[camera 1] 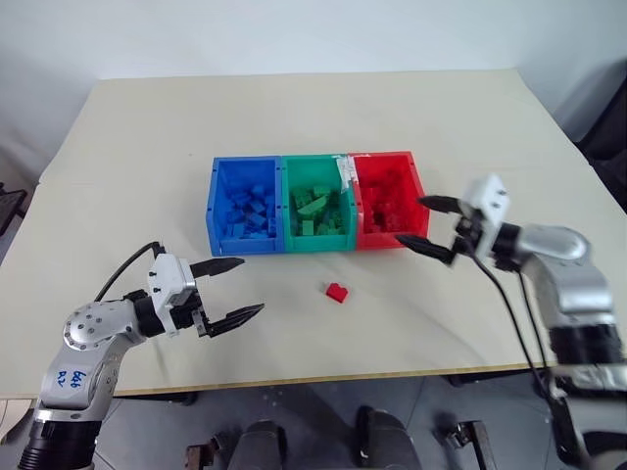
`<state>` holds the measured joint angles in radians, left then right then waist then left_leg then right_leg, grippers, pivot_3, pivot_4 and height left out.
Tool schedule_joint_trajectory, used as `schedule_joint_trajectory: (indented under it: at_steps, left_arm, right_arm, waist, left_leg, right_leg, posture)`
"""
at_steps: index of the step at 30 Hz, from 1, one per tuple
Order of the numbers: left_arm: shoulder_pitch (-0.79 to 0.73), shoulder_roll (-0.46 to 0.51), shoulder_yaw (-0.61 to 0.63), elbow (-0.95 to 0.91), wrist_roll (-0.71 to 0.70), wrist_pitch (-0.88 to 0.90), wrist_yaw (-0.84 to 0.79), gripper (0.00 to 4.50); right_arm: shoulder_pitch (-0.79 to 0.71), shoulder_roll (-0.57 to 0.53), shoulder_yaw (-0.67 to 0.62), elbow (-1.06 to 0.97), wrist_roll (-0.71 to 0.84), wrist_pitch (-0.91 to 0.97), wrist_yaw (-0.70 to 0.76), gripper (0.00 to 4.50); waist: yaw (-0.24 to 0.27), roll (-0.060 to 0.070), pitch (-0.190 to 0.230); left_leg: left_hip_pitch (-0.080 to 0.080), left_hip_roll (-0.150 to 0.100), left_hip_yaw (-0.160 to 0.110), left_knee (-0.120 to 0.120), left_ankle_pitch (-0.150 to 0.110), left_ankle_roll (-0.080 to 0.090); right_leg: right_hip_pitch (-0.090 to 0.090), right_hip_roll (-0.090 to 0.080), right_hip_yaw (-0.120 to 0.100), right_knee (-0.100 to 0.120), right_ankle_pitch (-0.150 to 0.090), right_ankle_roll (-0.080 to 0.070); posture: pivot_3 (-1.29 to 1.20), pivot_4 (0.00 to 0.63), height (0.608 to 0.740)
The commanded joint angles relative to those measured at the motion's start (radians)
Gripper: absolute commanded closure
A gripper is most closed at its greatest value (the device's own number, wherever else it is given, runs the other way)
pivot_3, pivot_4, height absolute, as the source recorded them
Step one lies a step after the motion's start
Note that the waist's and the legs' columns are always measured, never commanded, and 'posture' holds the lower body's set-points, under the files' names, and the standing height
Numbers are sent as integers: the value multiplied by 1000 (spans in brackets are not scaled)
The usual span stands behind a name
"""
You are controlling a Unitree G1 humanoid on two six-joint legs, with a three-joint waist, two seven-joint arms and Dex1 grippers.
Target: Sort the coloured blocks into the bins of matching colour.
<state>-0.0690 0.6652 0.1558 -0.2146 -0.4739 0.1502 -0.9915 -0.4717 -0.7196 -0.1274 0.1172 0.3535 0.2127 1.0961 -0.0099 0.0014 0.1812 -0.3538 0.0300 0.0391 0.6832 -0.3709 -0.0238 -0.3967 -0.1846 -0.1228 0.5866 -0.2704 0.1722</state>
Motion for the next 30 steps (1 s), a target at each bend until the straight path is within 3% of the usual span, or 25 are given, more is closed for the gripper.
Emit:
schedule_joint_trajectory:
  at_steps: [1, 6, 10, 14, 19, 22, 27, 30]
  left_arm:
    - [-23, 7, -20, 8, 11, -40, -42, 0]
    - [-45, 12, -46, 31, 20, -65, -87, 0]
    - [-57, 14, -51, 45, 30, -73, -92, 0]
    - [-37, 24, -31, 24, 27, -68, -83, 0]
    - [15, 45, 3, -12, 23, -63, -68, 0]
    - [55, 58, 34, -35, 17, -61, -62, 0]
    - [76, 58, 41, -58, 18, -56, -44, 0]
    - [83, 53, 41, -76, 19, -53, -28, 0]
  right_arm:
    - [117, -94, -84, -101, 47, -50, 95, 52]
    - [263, -199, -86, -113, 27, -79, 184, 52]
    - [268, -203, -27, -172, 25, -20, 182, 52]
    - [211, -151, 71, -300, 56, 145, 109, 52]
    - [97, -68, 268, -397, -36, 340, -21, 52]
    - [-5, 25, 371, -415, -62, 510, -117, 52]
    - [-107, 109, 484, -378, -124, 606, -188, 52]
    - [-137, 131, 508, -353, -148, 611, -210, 656]
  waist:
    - [6, 0, 0]
    - [8, 0, 0]
    - [5, 0, 0]
    - [8, 0, 0]
    - [9, 0, 0]
    - [8, 0, 0]
    - [11, 0, 0]
    - [10, 0, 0]
  left_leg:
    - [0, 0, 0, 0, 0, 0]
    - [1, 0, 2, 1, 0, 0]
    - [2, 0, 2, 1, 0, 0]
    - [2, 0, 2, 1, 0, 0]
    - [1, 0, 1, 1, 0, 0]
    - [1, 0, 1, 1, 0, 0]
    - [1, 0, 0, 2, 0, 0]
    - [0, 0, 0, 2, 0, 0]
  right_leg:
    - [0, 0, 0, 0, 0, 0]
    - [1, 0, 2, 0, 0, 0]
    - [1, 0, 2, 0, 0, 0]
    - [1, 0, 2, 0, 0, 0]
    - [1, 0, 2, 0, 0, 0]
    - [1, 0, 1, 1, 0, 0]
    - [0, 0, 1, 1, 0, 0]
    - [0, 0, 1, 1, 0, 0]
  posture:
    - [0, 150, 740]
    - [0, 150, 740]
    - [0, 150, 740]
    - [0, 150, 740]
    - [0, 150, 740]
    - [0, 150, 740]
    - [0, 150, 740]
    - [0, 150, 740]
